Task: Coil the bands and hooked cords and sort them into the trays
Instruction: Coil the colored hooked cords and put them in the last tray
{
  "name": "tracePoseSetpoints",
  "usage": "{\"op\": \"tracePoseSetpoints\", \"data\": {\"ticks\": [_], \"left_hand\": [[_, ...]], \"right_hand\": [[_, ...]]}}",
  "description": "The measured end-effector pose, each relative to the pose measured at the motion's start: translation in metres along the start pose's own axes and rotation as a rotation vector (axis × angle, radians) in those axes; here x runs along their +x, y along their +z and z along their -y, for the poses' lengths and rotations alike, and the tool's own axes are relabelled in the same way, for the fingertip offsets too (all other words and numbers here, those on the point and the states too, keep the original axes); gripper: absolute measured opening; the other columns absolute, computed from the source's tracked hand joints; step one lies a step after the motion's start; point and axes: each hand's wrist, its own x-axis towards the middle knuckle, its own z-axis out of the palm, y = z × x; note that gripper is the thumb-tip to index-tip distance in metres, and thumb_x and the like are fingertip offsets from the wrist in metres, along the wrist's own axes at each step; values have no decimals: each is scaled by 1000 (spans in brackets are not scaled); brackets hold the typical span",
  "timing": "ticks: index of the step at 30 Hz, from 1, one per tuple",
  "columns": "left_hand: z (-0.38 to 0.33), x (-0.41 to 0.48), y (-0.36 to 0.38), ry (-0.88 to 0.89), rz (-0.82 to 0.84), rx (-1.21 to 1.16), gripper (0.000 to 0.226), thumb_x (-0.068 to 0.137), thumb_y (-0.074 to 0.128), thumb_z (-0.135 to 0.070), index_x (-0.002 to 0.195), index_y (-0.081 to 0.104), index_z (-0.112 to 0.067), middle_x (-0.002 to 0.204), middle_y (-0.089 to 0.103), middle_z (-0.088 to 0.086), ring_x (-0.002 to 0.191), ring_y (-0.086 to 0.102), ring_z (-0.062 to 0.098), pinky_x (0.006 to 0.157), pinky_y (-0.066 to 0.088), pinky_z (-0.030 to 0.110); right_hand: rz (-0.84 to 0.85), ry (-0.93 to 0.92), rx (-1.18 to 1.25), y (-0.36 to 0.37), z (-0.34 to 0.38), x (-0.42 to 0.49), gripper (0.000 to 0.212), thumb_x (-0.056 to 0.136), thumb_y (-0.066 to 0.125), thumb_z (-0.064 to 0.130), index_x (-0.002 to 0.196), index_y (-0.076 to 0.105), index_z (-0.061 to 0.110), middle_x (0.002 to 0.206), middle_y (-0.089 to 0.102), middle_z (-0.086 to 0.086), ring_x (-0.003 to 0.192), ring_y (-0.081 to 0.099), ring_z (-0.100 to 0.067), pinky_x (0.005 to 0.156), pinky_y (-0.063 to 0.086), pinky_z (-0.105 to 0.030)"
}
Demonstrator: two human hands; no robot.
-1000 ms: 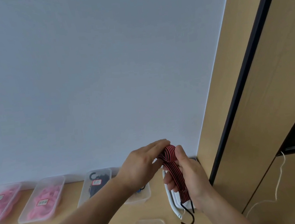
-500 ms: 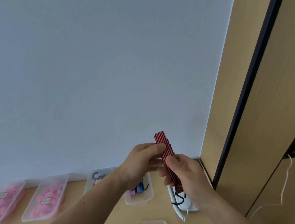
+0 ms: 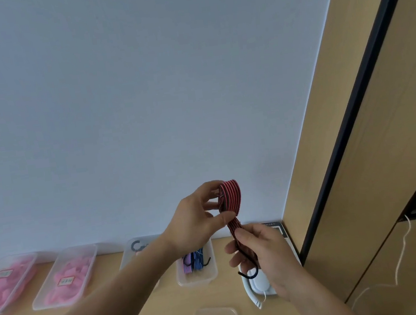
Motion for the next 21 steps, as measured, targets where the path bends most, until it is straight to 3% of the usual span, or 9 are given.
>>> {"op": "tracePoseSetpoints", "data": {"ticks": [2, 4, 6, 9, 13, 17, 19, 21], "left_hand": [[4, -5, 3, 117, -4, 176, 50, 85, 75, -29, 121, 48, -49, 120, 64, -22, 106, 65, -2, 82, 55, 23], [6, -10, 9, 229, -14, 340, 47, 86, 69, -35, 129, 51, -40, 122, 64, -23, 106, 64, -1, 79, 53, 22], [8, -13, 15, 336, -44, 488, 48, 88, 62, -37, 135, 54, -29, 130, 62, -17, 97, 66, 4, 74, 55, 25], [8, -13, 17, 542, -67, 627, 43, 87, 65, -22, 130, 62, -16, 138, 60, -2, 85, 64, 11, 65, 54, 21], [15, -12, 18, 680, 9, 707, 53, 78, 78, -2, 128, 65, -10, 140, 57, 9, 109, 69, 27, 75, 61, 35], [23, -16, 16, 553, 95, 510, 69, 72, 56, 13, 134, 61, -16, 151, 45, 1, 114, 65, 19, 84, 54, 16], [22, -17, 19, 342, 127, 223, 62, 76, 50, 7, 131, 64, -18, 151, 45, -6, 121, 61, 11, 91, 55, 26], [18, -14, 22, 126, 81, -82, 51, 80, 48, -1, 122, 70, -20, 141, 57, -9, 121, 61, 9, 95, 54, 33]], "right_hand": [[-5, 21, 5, -1, 3, 0, 20, 97, 57, 18, 97, 64, -1, 79, 72, -19, 58, 65, -26, 48, 44, -29], [-12, 26, 14, -3, 4, 1, 24, 98, 55, 19, 96, 66, -3, 80, 72, -21, 59, 65, -26, 49, 44, -28], [-20, 21, 39, -3, 7, 2, 28, 99, 48, 15, 96, 67, -4, 81, 72, -23, 62, 66, -28, 49, 43, -28], [-8, 41, 130, -3, 10, 2, 39, 98, 36, 18, 93, 70, 0, 85, 73, -24, 65, 66, -29, 52, 43, -29], [44, 60, 245, -2, 9, 2, 51, 101, 39, 47, 100, 73, 9, 89, 71, -23, 61, 59, -27, 56, 46, -31], [-47, -21, 212, -10, 9, 6, 39, 95, 56, 36, 109, 71, 3, 101, 69, -28, 69, 66, -28, 65, 54, -33], [-69, -68, 159, -12, 10, 7, 35, 90, 61, 34, 105, 73, 4, 98, 69, -26, 74, 67, -30, 67, 55, -34], [-77, -117, 92, -10, 12, 9, 26, 89, 64, 31, 101, 75, 9, 91, 69, -23, 74, 68, -29, 65, 56, -33]]}}
